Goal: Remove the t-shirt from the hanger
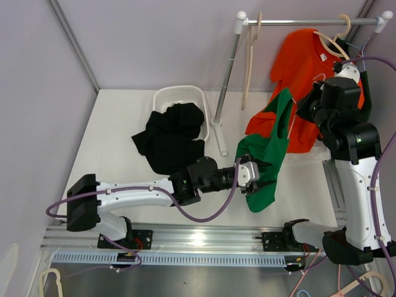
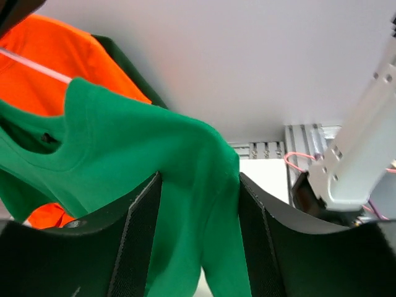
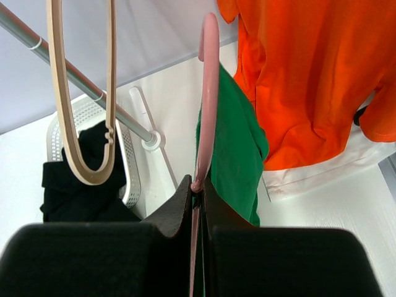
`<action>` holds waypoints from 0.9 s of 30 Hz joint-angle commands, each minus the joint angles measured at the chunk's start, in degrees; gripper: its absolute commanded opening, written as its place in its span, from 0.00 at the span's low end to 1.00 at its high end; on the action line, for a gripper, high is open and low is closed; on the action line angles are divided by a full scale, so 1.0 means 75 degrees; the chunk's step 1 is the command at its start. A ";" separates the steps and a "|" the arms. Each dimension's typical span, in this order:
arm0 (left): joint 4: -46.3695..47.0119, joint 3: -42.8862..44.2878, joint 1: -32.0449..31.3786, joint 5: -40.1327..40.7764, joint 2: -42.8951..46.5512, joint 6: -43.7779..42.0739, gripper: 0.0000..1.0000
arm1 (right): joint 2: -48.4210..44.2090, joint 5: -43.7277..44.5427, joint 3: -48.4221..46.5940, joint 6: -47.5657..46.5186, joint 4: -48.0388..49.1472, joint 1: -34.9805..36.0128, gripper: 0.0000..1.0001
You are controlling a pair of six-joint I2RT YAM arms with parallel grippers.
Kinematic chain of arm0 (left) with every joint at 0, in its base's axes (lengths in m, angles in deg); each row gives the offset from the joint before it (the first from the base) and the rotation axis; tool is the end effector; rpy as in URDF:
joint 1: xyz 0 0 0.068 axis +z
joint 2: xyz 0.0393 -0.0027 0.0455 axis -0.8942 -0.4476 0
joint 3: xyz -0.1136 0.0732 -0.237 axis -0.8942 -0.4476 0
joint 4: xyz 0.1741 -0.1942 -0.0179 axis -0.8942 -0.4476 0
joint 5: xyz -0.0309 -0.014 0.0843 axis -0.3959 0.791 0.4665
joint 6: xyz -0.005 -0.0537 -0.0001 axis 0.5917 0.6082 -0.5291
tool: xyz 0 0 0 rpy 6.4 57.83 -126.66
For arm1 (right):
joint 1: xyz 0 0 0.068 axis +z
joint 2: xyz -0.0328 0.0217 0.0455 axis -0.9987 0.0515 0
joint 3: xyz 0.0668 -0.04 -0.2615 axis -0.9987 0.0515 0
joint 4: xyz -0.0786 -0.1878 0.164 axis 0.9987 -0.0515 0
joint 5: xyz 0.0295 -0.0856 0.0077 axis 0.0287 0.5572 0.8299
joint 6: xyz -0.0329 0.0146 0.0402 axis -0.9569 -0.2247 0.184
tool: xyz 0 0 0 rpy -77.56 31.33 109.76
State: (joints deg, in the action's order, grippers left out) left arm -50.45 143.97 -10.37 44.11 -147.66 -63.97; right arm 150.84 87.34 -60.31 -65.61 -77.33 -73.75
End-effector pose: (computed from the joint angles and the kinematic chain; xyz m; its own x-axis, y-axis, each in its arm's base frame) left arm 0.0921 -0.3371 0.3571 0.2333 -0.1074 -0.9665 0.9649 0.1486 0.2164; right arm 0.1878 0.0340 0.5095 -0.3147 0.3250 -0.8918 0.1809 0.9429 0.2798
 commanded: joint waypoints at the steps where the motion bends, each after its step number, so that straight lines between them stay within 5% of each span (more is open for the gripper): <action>1: 0.0230 0.0520 -0.0416 0.0972 -0.0218 -0.0140 0.55 | 0.0096 -0.0057 -0.0297 0.0080 0.0418 0.0078 0.00; 5: 0.0114 0.0473 -0.0616 0.1664 -0.0359 -0.0376 0.60 | 0.0179 0.0024 -0.0496 -0.0014 0.0407 0.0078 0.00; 11: 0.0312 -0.0112 -0.0604 0.2250 -0.0219 -0.0259 0.86 | 0.0331 0.0060 -0.0696 -0.0096 0.0465 0.0090 0.00; 14: 0.0114 -0.0148 -0.0616 0.2590 -0.0300 -0.0247 0.85 | 0.0366 0.0048 -0.0743 -0.0084 0.0500 0.0078 0.00; 17: -0.0108 0.0086 -0.0616 0.2906 -0.0499 -0.0189 0.72 | 0.0378 -0.0010 -0.0766 -0.0026 0.0547 0.0090 0.00; 19: -0.0191 0.0226 -0.0616 0.3186 -0.0582 -0.0165 0.46 | 0.0390 -0.0080 -0.0790 -0.0014 0.0559 0.0102 0.00; 20: -0.0215 0.0297 -0.0616 0.3246 -0.0628 -0.0130 0.22 | 0.0401 -0.0081 -0.0848 -0.0014 0.0571 0.0125 0.00; 22: -0.0227 0.0402 -0.0628 0.3212 -0.0594 -0.0118 0.07 | 0.0448 -0.0057 -0.0872 -0.0037 0.0547 0.0137 0.00; 27: -0.0961 0.0496 -0.0896 0.2032 0.0072 -0.0013 0.01 | 0.0671 0.0107 -0.0744 -0.0131 0.0746 0.0137 0.00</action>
State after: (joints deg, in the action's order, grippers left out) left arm -54.52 144.65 -15.24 64.92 -151.59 -65.13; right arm 154.93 87.39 -64.62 -66.14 -76.00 -73.11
